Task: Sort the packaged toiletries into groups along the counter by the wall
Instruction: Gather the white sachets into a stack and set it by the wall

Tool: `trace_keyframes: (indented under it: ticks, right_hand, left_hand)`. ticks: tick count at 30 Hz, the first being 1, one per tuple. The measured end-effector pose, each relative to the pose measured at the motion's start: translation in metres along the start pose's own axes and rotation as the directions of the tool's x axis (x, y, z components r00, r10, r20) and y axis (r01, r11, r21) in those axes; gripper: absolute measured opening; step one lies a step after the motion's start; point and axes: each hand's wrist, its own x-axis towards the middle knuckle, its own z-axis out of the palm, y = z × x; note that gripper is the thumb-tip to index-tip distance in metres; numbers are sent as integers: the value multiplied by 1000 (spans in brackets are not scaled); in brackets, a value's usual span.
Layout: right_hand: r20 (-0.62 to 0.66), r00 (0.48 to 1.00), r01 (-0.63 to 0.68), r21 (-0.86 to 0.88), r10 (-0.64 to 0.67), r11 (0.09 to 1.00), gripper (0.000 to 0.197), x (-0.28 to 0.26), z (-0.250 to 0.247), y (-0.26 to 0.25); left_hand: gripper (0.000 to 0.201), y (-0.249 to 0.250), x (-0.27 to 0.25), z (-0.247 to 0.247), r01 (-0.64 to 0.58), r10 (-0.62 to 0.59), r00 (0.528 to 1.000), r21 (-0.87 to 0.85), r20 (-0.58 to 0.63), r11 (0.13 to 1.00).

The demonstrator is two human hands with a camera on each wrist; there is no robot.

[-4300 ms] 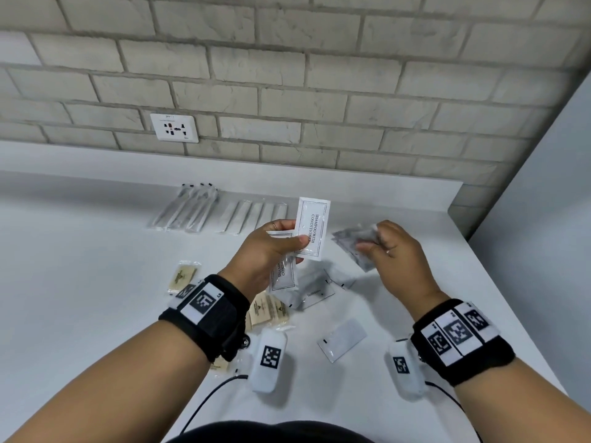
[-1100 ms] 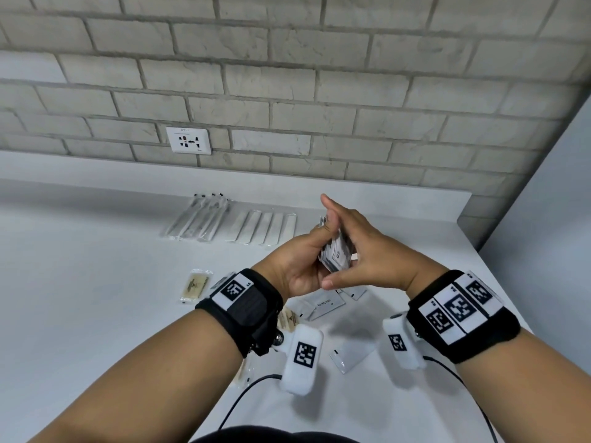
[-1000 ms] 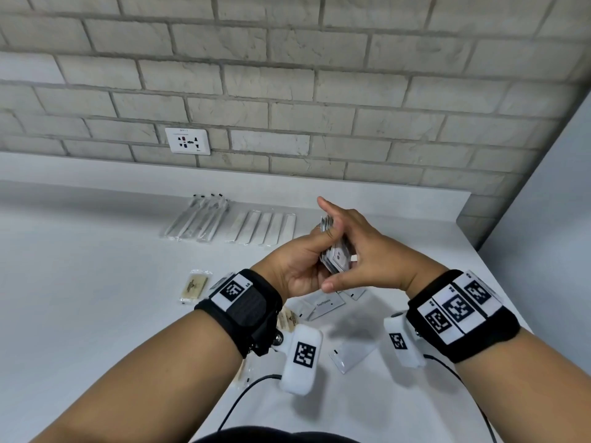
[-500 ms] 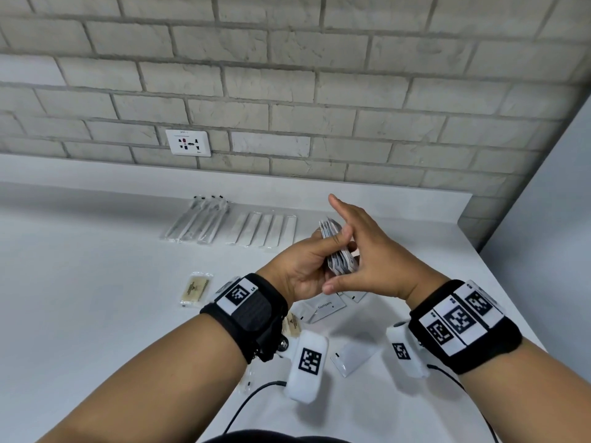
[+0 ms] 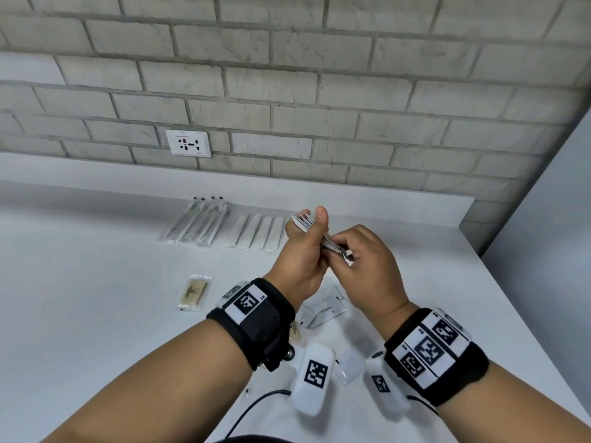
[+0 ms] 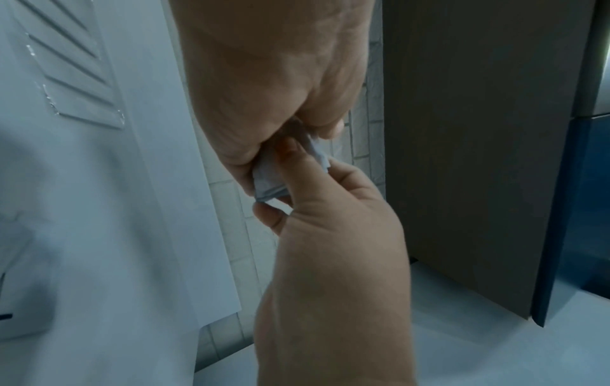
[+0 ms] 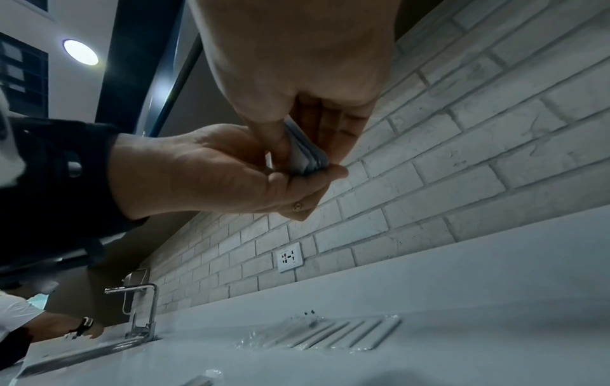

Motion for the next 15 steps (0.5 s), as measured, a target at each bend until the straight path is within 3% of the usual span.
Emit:
trace_keyframes:
  ticks: [8,12,15]
  right_hand:
    - [65,991,114,24,-115,993,23,-2,2,-1]
    - [138,986,90,27,-93,996,41,2,-2,-5]
    - [272,961,51,-15,-45,999,58,3,-1,-11]
  left_hand:
    - [36,8,6,-11,12,-17,999,-99,-49,995]
    - [28,12,6,-10,23,-28,999,-122,-41,992]
    - [23,13,2,-6,59,-60,998,-111,-8,992]
